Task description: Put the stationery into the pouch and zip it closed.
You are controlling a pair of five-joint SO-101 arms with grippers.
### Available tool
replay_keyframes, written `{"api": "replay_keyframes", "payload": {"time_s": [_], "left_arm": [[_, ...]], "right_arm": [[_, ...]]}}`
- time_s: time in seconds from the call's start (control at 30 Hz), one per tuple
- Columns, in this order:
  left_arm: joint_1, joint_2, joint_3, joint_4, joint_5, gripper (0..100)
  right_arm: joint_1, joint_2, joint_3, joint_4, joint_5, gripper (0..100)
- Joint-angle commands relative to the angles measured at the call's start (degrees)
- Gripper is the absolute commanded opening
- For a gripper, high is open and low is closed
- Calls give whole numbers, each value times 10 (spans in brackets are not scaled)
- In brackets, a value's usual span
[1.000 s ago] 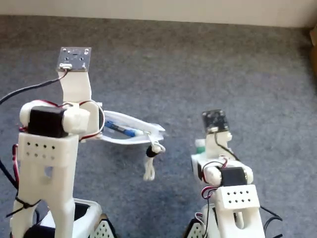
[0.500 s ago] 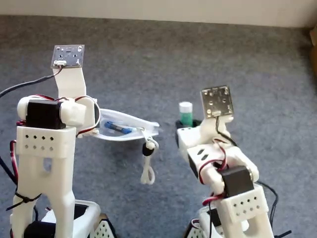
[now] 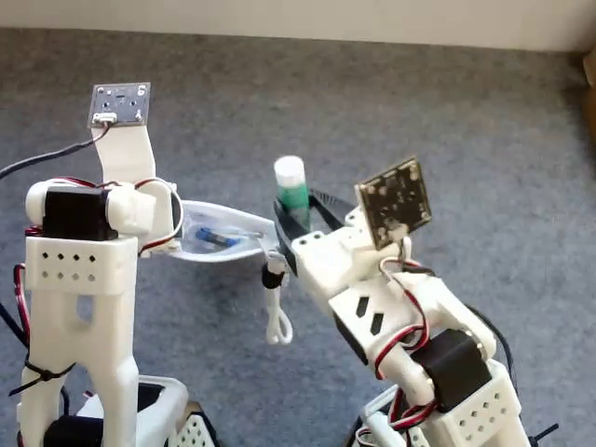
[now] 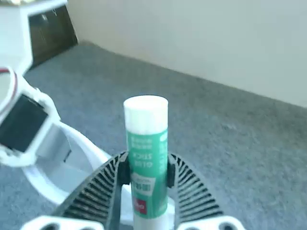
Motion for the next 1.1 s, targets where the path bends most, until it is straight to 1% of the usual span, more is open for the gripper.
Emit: {"api": "replay_keyframes", "payload": {"time_s": [0.0,0.13,0.27,0.37,0.43,0.53,0.63,0.73,0.83,0.97,1.07], "left_arm": [[-5,17,-3,3,5,7],[-5,17,-3,3,5,7],[-5,17,-3,3,5,7],[-5,17,-3,3,4,7],[-5,17,-3,3,4,7],[-6,17,-3,3,4,7],[-22,17,-3,3,4,7],[-41,18,-3,3,4,7],[-42,18,-3,3,4,7],[-39,18,-3,3,4,7],[-39,18,-3,3,4,7]], "right_arm": [[-32,-13,-20,-94,-2,4],[-51,-14,5,-162,-2,4],[-73,-13,17,-182,-2,4],[-98,-13,54,-220,-2,4],[-108,-13,100,-276,-2,4],[-111,-13,186,-390,-2,4],[-109,-13,255,-493,2,4],[-111,-13,306,-550,47,4],[-111,-13,355,-601,87,4],[-111,-13,400,-662,115,4],[-113,-14,412,-669,119,4]]}}
